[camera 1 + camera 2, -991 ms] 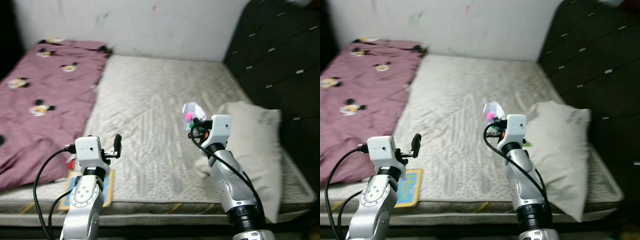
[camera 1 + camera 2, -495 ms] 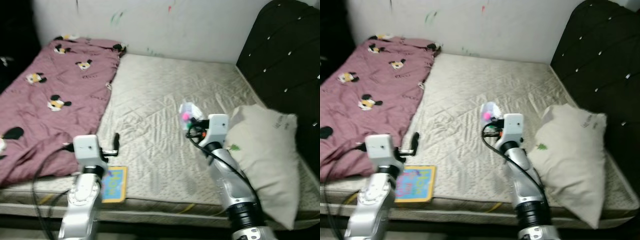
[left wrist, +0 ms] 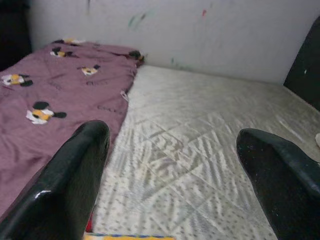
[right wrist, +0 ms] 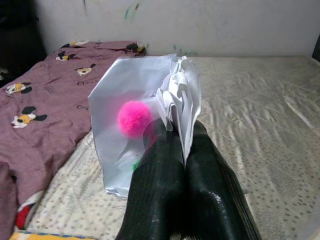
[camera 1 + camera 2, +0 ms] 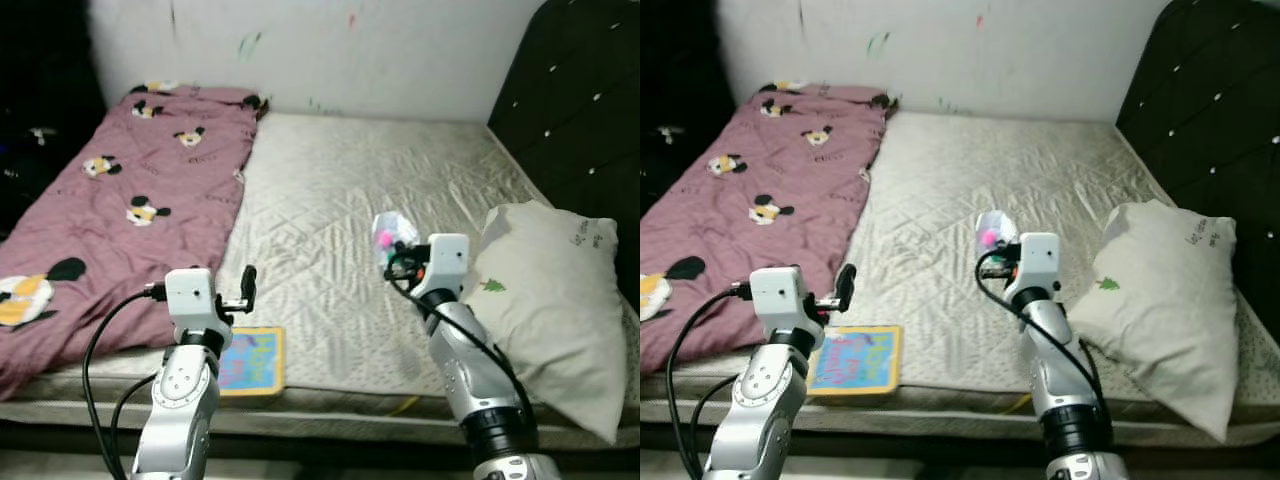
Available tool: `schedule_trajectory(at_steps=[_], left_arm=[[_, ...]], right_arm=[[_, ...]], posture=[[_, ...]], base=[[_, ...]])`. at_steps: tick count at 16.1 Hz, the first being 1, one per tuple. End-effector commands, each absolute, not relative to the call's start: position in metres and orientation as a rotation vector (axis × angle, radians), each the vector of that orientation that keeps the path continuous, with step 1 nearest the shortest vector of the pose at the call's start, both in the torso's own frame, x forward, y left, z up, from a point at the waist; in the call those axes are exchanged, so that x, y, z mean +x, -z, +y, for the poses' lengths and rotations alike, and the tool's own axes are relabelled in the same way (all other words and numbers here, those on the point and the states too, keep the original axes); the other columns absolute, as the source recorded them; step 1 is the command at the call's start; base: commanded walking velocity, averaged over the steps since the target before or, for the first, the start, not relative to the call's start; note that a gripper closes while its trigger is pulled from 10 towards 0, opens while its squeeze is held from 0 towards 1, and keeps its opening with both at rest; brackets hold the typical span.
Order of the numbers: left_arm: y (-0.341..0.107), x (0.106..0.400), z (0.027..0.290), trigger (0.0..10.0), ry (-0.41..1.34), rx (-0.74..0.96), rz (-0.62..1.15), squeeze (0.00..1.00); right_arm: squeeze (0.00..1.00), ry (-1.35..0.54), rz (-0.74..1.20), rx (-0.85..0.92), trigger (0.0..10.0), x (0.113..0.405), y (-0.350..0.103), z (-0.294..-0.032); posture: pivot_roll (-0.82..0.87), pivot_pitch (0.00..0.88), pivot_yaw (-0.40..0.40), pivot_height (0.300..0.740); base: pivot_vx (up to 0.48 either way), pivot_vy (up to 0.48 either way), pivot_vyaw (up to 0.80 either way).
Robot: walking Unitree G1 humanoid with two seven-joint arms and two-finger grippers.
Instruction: Clean up the room
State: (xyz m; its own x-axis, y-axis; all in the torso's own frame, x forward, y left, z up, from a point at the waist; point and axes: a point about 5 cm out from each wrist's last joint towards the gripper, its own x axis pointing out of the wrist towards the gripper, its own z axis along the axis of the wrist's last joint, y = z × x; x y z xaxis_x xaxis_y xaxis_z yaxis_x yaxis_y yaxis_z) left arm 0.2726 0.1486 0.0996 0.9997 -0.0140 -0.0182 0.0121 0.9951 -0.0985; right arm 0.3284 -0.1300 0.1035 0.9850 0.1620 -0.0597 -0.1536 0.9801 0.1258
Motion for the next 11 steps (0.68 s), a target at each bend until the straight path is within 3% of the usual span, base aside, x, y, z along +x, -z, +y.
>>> schedule_trajectory(at_steps=[1,11], left_arm=[[-0.1014,0.2725,0.1545,10.0,-0.002,-0.083,0.008,0.0],[-0.1054,0.2723,0.1506,10.0,0.047,-0.098,-0.017,0.0]], right_arm=[[0.0,-0.18,0.056,0.123,10.0,0.3308,-0.1086,-0.1224],[0.0,-0.183,0.067,0.122,10.0,0.3299,-0.106,-0.121]], posture=[[0.04,0.0,-0.034,0.74],[0.03,0.0,-0.034,0.74]], base=[[0.0,0.0,0.0],[0.0,0.0,0.0]])
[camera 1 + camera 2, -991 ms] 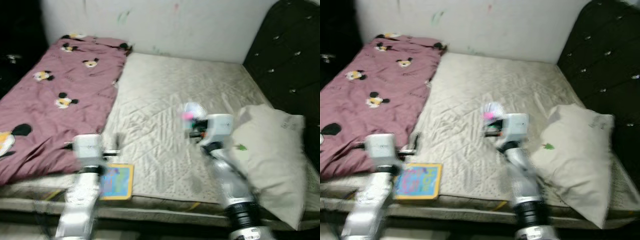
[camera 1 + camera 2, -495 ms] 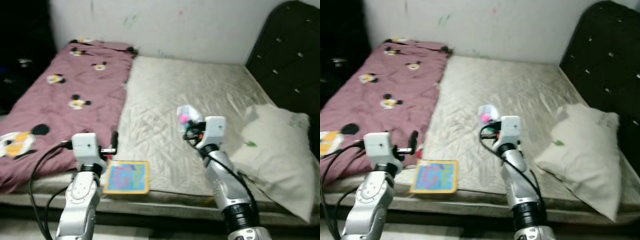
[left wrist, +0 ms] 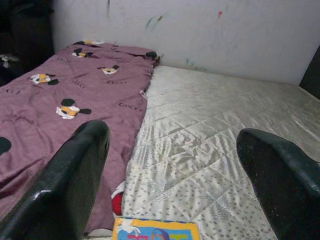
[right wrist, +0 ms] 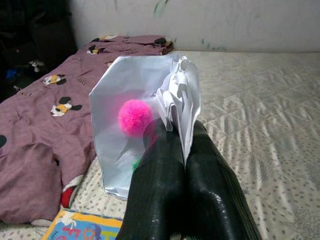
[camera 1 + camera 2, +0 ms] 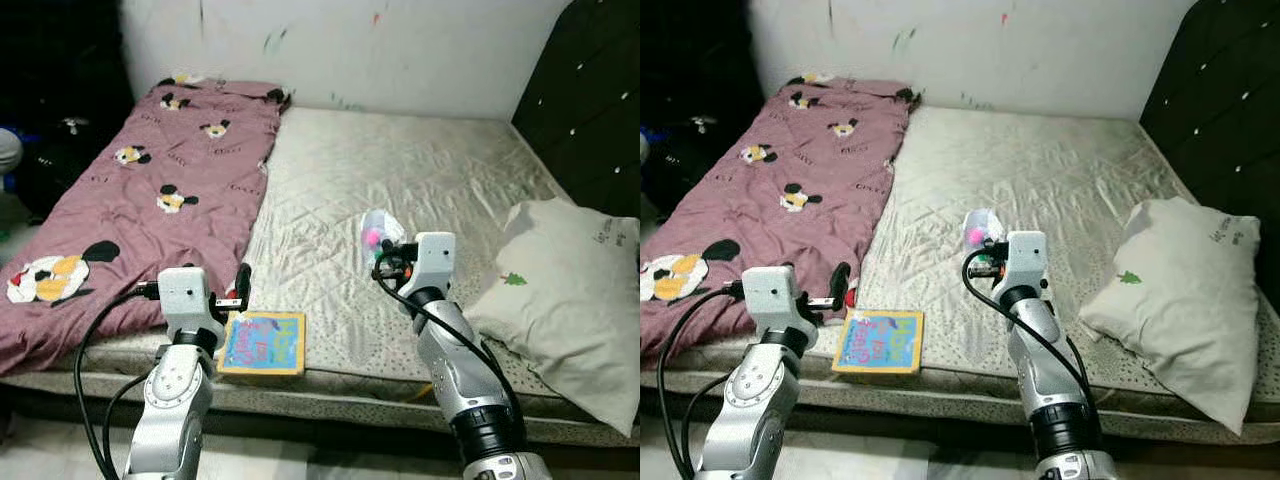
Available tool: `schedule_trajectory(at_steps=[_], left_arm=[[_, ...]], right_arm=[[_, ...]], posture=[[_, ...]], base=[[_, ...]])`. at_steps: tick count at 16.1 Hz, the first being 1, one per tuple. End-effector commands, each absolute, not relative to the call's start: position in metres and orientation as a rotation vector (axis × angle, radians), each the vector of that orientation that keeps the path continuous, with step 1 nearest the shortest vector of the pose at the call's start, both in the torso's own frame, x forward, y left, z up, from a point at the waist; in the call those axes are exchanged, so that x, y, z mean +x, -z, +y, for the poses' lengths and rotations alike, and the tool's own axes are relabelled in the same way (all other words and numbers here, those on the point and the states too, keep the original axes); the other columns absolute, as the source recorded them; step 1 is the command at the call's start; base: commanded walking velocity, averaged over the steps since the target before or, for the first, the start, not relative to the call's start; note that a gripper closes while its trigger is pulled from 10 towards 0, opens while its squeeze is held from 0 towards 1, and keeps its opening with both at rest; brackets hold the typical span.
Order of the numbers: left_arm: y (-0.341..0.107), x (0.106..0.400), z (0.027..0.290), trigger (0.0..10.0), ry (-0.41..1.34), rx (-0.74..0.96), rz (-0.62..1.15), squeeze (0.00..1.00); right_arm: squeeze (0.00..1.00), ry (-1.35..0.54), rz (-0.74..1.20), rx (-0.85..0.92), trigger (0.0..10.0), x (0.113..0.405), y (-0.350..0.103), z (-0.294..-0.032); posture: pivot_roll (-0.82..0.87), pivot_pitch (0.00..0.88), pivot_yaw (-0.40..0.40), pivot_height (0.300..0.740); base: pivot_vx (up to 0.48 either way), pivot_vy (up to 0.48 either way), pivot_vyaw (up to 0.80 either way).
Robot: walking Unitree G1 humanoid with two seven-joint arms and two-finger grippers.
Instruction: Clean up the room
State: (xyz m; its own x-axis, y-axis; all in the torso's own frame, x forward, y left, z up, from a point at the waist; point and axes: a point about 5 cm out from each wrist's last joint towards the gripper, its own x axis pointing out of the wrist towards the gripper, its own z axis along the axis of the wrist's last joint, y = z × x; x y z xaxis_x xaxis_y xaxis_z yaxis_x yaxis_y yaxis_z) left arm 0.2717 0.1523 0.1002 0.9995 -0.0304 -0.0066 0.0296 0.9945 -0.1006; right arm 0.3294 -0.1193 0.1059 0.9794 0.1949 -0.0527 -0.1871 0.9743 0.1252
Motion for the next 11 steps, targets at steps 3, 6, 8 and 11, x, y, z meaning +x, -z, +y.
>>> schedule_trajectory(at_steps=[3,6,8,11], left_arm=[[-0.1057,0.2724,0.1516,10.0,0.045,-0.099,-0.02,0.0],[-0.1062,0.2731,0.1516,10.0,0.051,-0.097,-0.021,0.0],[-0.1065,0.2738,0.1515,10.0,0.055,-0.096,-0.021,0.0],[-0.1059,0.2742,0.1523,10.0,0.048,-0.097,-0.016,0.0]], right_arm=[[0.0,-0.179,0.064,0.122,10.0,0.3304,-0.1063,-0.1214],[0.0,-0.178,0.062,0.125,10.0,0.331,-0.1065,-0.1211],[0.0,-0.178,0.061,0.123,10.0,0.3313,-0.1068,-0.1207],[0.0,-0.177,0.06,0.119,10.0,0.3312,-0.1067,-0.1209]], posture=[[0.03,0.0,-0.032,0.74],[0.03,0.0,-0.03,0.74],[0.03,0.0,-0.03,0.74],[0.03,0.0,-0.03,0.74]], base=[[0.166,0.0,-0.2],[0.256,0.0,-0.57],[0.261,0.0,0.0],[0.08,0.0,0.0]])
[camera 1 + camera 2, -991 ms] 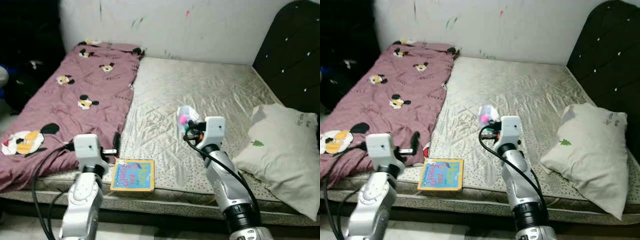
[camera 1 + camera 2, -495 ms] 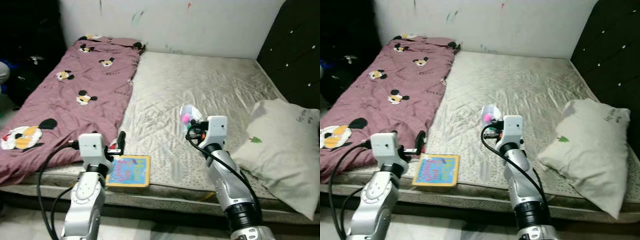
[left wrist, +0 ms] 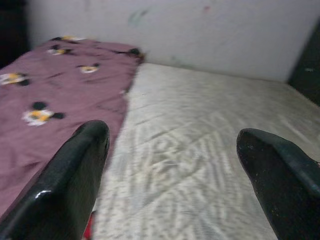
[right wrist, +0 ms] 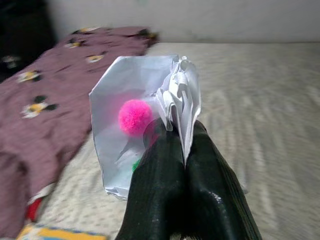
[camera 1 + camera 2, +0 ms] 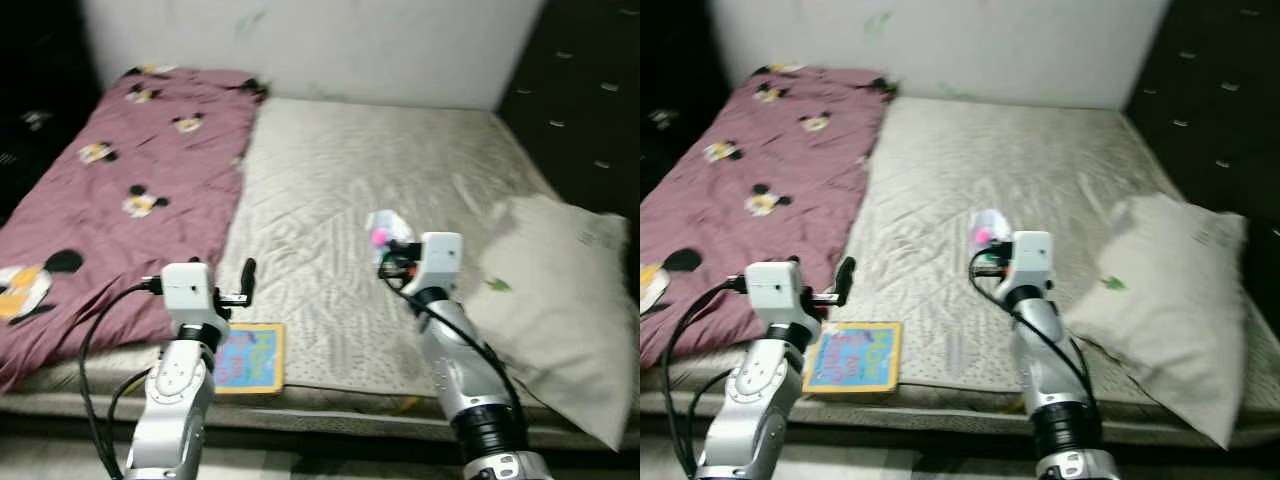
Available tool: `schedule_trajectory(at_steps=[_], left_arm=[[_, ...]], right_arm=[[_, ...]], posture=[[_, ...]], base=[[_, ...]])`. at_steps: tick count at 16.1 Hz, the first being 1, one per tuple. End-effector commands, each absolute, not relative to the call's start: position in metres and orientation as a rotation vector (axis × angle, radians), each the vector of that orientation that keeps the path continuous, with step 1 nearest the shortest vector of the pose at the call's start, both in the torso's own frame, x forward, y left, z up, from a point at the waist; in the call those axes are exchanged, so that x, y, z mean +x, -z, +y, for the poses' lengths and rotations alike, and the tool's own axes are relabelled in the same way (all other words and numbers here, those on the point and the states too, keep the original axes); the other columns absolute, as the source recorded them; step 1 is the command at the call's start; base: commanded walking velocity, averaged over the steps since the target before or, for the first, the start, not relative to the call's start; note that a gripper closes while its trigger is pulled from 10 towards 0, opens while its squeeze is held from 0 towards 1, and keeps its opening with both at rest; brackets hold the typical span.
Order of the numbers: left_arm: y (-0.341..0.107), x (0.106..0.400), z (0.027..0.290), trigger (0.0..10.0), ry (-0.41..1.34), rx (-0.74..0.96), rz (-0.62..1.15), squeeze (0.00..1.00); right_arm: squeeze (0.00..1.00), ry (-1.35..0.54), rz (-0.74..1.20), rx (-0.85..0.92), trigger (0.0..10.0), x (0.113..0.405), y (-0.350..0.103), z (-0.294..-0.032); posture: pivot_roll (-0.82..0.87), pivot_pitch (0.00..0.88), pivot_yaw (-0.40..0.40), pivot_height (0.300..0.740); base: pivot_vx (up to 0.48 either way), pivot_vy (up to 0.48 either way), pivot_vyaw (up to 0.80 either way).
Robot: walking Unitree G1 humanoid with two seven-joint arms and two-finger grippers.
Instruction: Clean up the room
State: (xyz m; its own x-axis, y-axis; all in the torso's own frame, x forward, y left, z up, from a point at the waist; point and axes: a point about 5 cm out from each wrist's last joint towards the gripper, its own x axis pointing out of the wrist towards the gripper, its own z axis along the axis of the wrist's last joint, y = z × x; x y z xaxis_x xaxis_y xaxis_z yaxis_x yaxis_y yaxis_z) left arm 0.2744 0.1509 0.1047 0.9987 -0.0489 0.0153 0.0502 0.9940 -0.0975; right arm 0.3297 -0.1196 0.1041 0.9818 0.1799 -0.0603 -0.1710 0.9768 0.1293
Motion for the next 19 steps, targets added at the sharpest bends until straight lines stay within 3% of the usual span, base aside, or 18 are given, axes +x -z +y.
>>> schedule_trajectory(at_steps=[1,12,19], left_arm=[[-0.1063,0.2745,0.1519,10.0,0.052,-0.095,-0.019,0.0],[-0.1076,0.2754,0.1494,10.0,0.08,-0.096,-0.022,0.0],[-0.1047,0.2767,0.1502,10.0,0.065,-0.082,0.0,0.0]], right_arm=[[0.0,-0.176,0.06,0.118,10.0,0.3312,-0.1065,-0.1215],[0.0,-0.169,0.059,0.118,10.0,0.3311,-0.1058,-0.121],[0.0,-0.159,0.059,0.104,10.0,0.3333,-0.1052,-0.1249]], posture=[[0.03,0.0,-0.03,0.74],[0.03,0.0,-0.023,0.74],[0.04,0.0,-0.022,0.74]], base=[[0.0,0.0,0.0],[0.327,0.0,0.0],[0.0,0.0,-0.08]])
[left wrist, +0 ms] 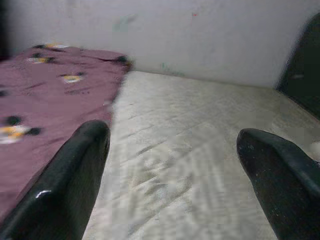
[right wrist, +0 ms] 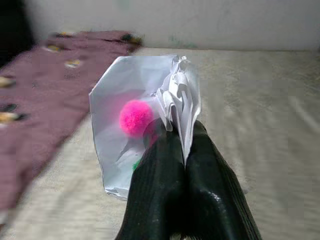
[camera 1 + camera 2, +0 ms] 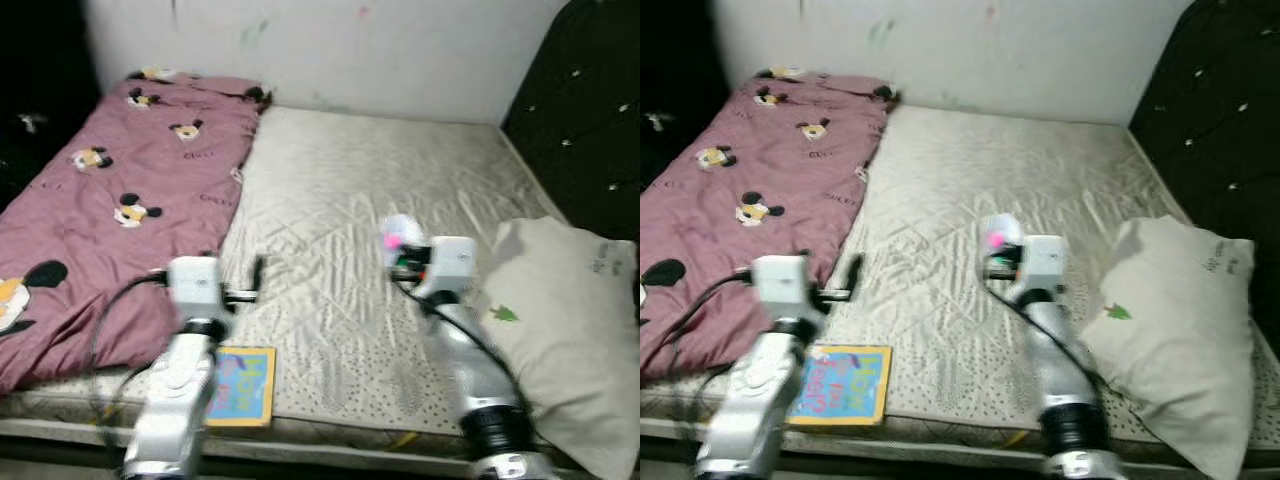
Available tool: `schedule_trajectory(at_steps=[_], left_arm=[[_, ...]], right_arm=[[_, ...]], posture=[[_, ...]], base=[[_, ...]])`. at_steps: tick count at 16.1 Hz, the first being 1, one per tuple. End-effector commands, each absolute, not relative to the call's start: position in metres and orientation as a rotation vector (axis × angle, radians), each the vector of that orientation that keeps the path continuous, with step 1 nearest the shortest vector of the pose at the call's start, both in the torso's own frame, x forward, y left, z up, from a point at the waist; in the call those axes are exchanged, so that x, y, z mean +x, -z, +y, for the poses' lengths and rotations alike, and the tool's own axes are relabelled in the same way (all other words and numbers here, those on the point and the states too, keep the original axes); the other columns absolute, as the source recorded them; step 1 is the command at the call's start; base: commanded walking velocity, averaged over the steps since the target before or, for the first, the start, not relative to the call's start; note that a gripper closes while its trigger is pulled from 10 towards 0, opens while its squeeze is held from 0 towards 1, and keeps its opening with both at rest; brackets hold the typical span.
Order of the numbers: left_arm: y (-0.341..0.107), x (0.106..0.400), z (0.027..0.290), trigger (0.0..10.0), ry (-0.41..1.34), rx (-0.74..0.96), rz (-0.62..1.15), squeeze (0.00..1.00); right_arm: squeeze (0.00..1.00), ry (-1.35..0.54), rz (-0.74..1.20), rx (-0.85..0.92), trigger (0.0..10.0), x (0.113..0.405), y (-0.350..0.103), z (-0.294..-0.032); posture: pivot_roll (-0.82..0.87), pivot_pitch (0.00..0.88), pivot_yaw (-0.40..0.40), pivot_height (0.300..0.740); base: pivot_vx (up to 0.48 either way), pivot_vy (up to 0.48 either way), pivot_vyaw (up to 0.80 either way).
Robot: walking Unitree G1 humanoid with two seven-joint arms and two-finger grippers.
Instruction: Clean up the room
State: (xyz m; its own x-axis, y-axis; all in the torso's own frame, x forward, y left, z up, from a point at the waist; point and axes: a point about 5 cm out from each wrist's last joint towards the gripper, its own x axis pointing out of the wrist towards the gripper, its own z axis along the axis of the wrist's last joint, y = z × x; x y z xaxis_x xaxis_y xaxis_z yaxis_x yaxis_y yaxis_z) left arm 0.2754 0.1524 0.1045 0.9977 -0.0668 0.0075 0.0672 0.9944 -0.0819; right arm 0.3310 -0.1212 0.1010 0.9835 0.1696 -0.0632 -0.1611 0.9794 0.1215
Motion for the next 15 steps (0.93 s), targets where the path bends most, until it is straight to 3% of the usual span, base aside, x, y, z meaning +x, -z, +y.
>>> schedule_trajectory(at_steps=[1,5,10,15], left_arm=[[-0.1039,0.2765,0.1499,10.0,0.068,-0.091,0.004,0.0],[-0.1031,0.276,0.1494,10.0,0.066,-0.092,0.008,0.0],[-0.1008,0.2745,0.1487,10.0,0.072,-0.102,0.014,0.0],[-0.1037,0.2758,0.1468,10.0,0.077,-0.107,0.001,0.0]], right_arm=[[0.0,-0.159,0.058,0.103,10.0,0.3334,-0.1051,-0.125],[0.0,-0.163,0.059,0.1,10.0,0.3332,-0.1039,-0.1251],[0.0,-0.162,0.069,0.096,10.0,0.3322,-0.1007,-0.1266],[0.0,-0.168,0.076,0.091,10.0,0.333,-0.1,-0.1252]], posture=[[0.04,0.0,-0.022,0.74],[0.04,0.0,-0.024,0.74],[0.04,0.0,-0.028,0.74],[0.04,0.0,-0.031,0.74]], base=[[0.0,0.0,-0.57],[0.0,0.0,-0.14],[0.0,0.455,-0.64],[0.0,0.48,0.0]])
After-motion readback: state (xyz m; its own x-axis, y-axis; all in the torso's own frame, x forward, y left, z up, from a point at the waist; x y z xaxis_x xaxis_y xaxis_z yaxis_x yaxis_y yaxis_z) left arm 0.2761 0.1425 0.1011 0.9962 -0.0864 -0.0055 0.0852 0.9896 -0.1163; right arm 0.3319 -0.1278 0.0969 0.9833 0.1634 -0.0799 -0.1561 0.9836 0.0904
